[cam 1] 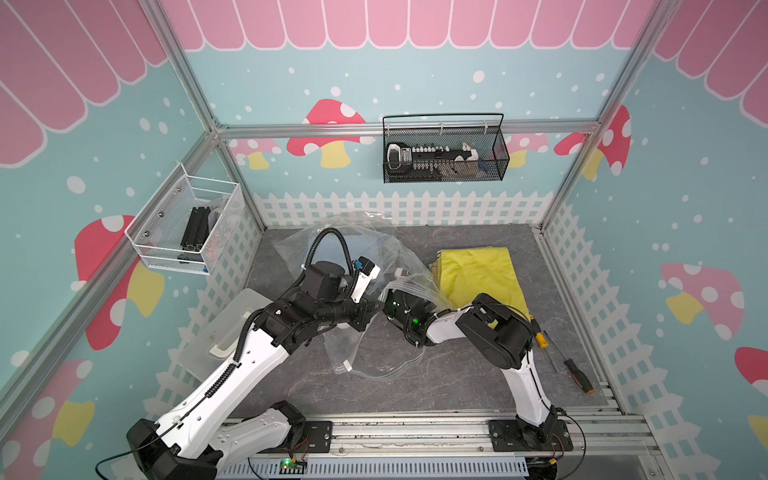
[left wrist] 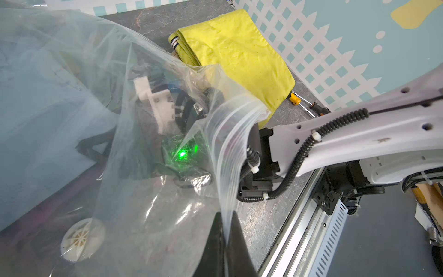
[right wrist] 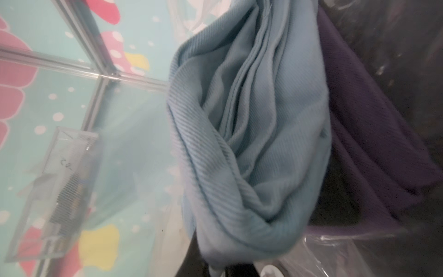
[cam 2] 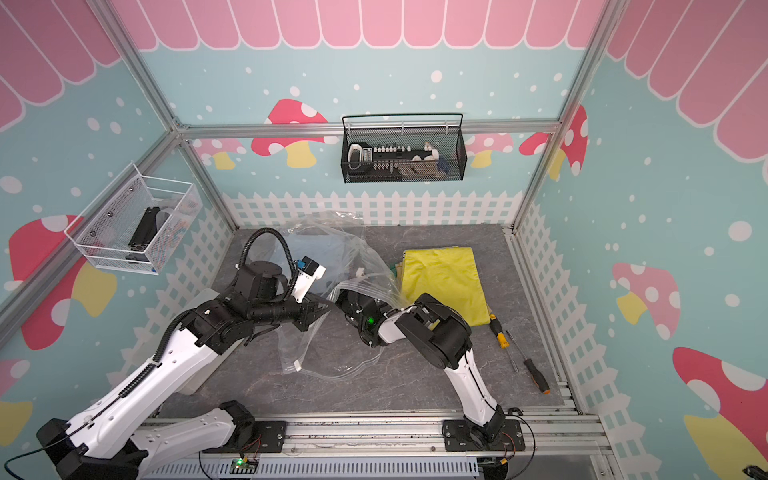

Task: Take the trousers out of the vacuum bag
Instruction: Take out the trousers from the vacuum bag.

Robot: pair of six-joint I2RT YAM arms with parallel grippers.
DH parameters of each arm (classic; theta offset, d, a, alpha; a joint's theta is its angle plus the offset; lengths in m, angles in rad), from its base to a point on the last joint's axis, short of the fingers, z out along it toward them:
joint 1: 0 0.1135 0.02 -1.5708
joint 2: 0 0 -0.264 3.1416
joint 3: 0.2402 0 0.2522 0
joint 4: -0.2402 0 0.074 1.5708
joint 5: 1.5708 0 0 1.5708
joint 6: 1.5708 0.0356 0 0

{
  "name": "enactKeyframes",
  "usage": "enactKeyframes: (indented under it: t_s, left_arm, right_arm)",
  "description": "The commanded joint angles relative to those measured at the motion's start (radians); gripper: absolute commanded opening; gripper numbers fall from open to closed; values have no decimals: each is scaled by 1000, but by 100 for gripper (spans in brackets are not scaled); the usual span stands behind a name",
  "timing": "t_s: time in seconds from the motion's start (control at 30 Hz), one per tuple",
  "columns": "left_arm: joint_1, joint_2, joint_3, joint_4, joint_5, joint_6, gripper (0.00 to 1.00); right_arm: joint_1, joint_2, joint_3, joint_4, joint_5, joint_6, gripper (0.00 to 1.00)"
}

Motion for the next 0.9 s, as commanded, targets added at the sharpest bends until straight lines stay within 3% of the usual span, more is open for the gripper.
enactKeyframes:
  t_s: [0.0,0.27,0.43,0.63,0.77,0.87]
  left_arm:
    - [7,-13,-13,7,-11,7,0]
    - [7,-14,-15,6,-11,8,0]
    - [6,-11,-15,7,-8,7,0]
    - [7,-7,-15,6,-2,7,0]
    - [7,-6,-15,7,-1,7,0]
    - [6,-6,-14,7,-1,7,0]
  right_arm:
    - [25,-64,-49,50,-11,-2,1]
    - [24,-78,-57,-36,7,-19,8]
    - [22,-73,-63,-42,23,-15,26]
    - [11,-85,-76,-93,37,2,64]
    - [6,-102,-86,-152,61,10,74]
    - [-2,-98,-79,-181,65,17,76]
